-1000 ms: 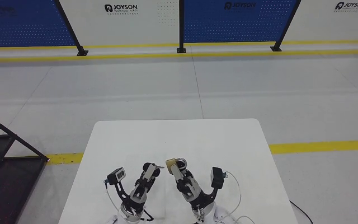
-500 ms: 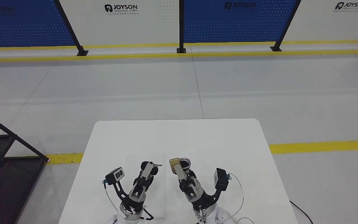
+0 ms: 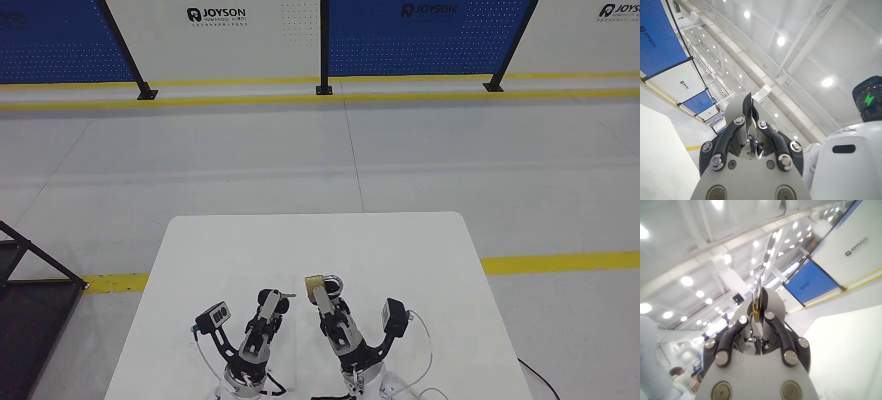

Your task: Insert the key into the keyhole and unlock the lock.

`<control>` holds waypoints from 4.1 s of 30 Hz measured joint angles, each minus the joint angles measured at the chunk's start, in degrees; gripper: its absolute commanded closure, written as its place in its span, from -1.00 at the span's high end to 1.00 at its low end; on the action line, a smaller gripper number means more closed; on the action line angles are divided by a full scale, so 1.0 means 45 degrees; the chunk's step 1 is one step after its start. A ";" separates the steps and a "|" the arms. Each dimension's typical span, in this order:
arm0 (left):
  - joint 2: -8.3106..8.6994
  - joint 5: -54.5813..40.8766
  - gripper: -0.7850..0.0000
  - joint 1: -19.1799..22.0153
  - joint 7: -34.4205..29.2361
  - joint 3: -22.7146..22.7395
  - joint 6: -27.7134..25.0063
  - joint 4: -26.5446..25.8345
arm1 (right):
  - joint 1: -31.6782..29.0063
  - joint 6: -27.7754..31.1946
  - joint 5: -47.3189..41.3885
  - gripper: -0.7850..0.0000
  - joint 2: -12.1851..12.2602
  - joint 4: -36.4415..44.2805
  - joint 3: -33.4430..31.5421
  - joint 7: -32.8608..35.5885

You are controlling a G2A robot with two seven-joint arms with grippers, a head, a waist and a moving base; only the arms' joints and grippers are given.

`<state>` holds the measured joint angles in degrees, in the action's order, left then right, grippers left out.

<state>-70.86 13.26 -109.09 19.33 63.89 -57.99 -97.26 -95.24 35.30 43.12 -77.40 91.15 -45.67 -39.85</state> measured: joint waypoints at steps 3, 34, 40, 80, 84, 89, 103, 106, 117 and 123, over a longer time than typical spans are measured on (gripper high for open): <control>-0.0147 0.0565 -1.00 0.0157 0.0479 -0.0140 0.0080 0.0204 | 0.0088 -0.0059 -0.0040 -1.00 -0.0046 -0.0101 0.0046 -0.0097; -0.0766 0.1702 -1.00 0.0399 0.1645 -0.0524 0.0333 0.0704 | 0.0154 0.0045 0.0127 -1.00 0.0057 -0.0235 0.0202 -0.0054; -0.0832 0.1772 -1.00 0.0395 0.1613 -0.0538 0.0376 0.0752 | 0.0216 0.0024 0.0094 -1.00 0.0090 -0.0265 0.0287 0.0051; -0.0256 0.0899 -0.28 0.0115 -0.1413 0.0990 -0.0002 0.0866 | -0.0140 -0.0077 -0.0319 -1.00 0.0368 0.0182 0.0060 0.1408; -0.0185 0.0736 -0.26 0.0140 -0.1512 0.0957 -0.0002 0.0881 | -0.0142 -0.0239 -0.0386 -1.00 0.0344 0.0202 0.0024 0.1540; -0.0126 0.0753 -0.38 0.0163 -0.1522 0.0894 -0.0002 0.0877 | -0.0138 -0.0361 -0.0460 -1.00 0.0312 0.0192 -0.0013 0.1574; 0.0009 0.1166 -1.00 0.0287 -0.1320 0.0705 -0.0002 0.0939 | -0.0190 -0.0421 -0.0423 -1.00 0.0246 0.0169 -0.0080 0.1691; 0.0028 0.1294 -1.00 0.0308 -0.1195 0.0677 -0.0002 0.0956 | -0.0211 -0.0415 -0.0367 -1.00 0.0235 0.0158 -0.0069 0.1734; 0.0061 0.2363 -1.00 0.0365 -0.0445 0.0664 -0.0002 0.1096 | -0.0301 -0.0274 -0.0049 -1.00 0.0257 0.0202 -0.0117 0.2005; 0.0084 0.2625 -1.00 0.0407 -0.0087 0.0570 -0.0002 0.1193 | -0.0320 -0.0284 0.0029 -0.84 0.0275 0.0209 -0.0118 0.2075</control>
<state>-70.48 25.07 -107.26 18.94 66.46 -58.00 -91.89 -96.68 34.02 43.25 -76.16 92.09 -46.20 -30.51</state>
